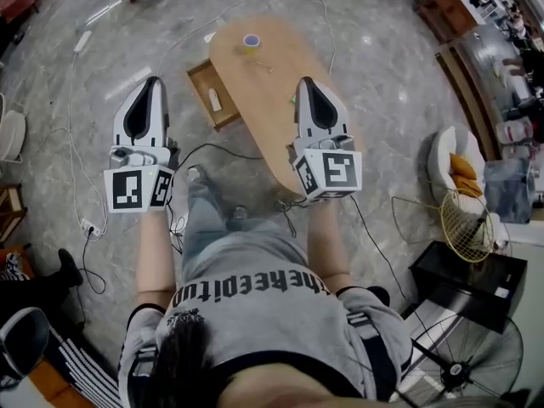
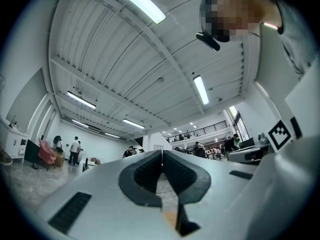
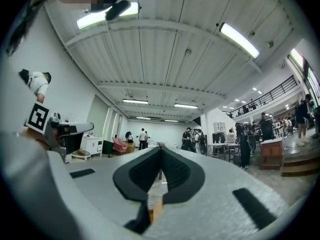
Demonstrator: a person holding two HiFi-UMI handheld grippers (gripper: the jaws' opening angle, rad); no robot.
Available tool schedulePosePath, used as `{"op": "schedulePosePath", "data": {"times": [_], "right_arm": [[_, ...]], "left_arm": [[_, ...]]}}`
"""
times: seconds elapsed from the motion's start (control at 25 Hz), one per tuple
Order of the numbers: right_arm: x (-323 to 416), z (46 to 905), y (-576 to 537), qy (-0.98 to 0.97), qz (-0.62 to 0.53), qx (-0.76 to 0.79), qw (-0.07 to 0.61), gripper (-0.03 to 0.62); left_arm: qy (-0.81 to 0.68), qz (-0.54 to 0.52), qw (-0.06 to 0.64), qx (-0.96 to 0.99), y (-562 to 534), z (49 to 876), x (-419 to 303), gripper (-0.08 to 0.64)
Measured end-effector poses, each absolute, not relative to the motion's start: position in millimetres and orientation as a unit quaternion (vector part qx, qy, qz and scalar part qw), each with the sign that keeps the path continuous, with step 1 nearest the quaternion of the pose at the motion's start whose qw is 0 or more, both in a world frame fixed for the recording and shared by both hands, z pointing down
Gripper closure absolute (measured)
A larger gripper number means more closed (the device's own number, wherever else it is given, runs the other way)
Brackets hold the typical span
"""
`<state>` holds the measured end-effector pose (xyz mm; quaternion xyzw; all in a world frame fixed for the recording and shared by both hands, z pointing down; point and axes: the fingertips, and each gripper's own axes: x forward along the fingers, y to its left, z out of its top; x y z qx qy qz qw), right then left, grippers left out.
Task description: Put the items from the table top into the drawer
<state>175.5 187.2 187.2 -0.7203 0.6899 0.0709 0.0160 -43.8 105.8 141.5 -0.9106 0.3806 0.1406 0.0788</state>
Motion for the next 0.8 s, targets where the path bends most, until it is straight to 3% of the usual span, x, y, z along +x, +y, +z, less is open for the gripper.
{"op": "schedulePosePath", "data": {"times": [0.8], "right_arm": [[192.4,195.7,4.1,0.643,0.051,-0.764,0.011,0.589]], "left_arm": [[0.318,0.133,0.059,-0.937,-103.8,147.7,-17.5,0.548]]}}
